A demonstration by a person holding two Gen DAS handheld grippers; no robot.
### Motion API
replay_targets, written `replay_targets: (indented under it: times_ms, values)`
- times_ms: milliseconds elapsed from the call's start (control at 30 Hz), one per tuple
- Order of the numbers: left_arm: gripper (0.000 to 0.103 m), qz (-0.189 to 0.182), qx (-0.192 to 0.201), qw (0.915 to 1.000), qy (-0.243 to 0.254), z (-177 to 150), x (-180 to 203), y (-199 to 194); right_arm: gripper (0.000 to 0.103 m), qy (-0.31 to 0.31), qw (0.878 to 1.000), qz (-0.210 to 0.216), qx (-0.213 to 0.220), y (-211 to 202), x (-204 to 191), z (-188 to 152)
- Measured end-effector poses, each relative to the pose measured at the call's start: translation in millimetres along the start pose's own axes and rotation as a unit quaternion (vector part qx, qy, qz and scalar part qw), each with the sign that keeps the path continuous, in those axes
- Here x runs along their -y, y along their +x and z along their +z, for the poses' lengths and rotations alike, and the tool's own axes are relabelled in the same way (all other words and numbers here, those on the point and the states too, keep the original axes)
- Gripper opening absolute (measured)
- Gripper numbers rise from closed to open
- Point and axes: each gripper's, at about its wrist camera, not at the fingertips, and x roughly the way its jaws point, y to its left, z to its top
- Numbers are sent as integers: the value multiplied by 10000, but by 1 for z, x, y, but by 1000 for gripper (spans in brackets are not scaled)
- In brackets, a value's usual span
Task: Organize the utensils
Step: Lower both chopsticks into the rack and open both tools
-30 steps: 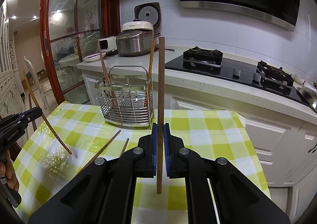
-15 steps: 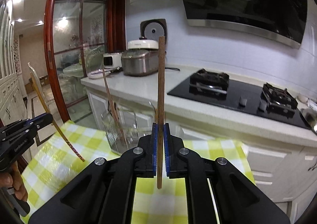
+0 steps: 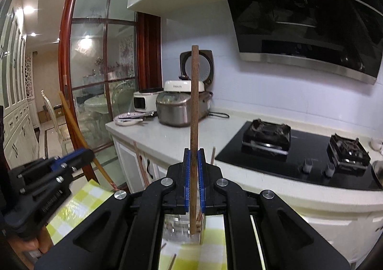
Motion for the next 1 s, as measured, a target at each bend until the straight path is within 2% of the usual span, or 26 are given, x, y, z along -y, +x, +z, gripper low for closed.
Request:
replay_targets:
  times_ms: [133, 433, 733, 1000]
  values:
    - [7, -53, -47, 10000, -58, 2, 1, 18, 8, 0, 10000, 29, 59, 16, -1, 5]
    - [7, -67, -269, 9995, -147, -10, -4, 58, 8, 8, 9999, 102, 41, 62, 2, -11]
    - [7, -146, -702, 9969, -330, -38, -14, 99, 8, 117, 9993, 90, -337, 99, 11, -44]
    - [8, -200, -970, 9944, -373, -59, -18, 114, 8, 114, 9983, -8, -564, 107, 13, -67]
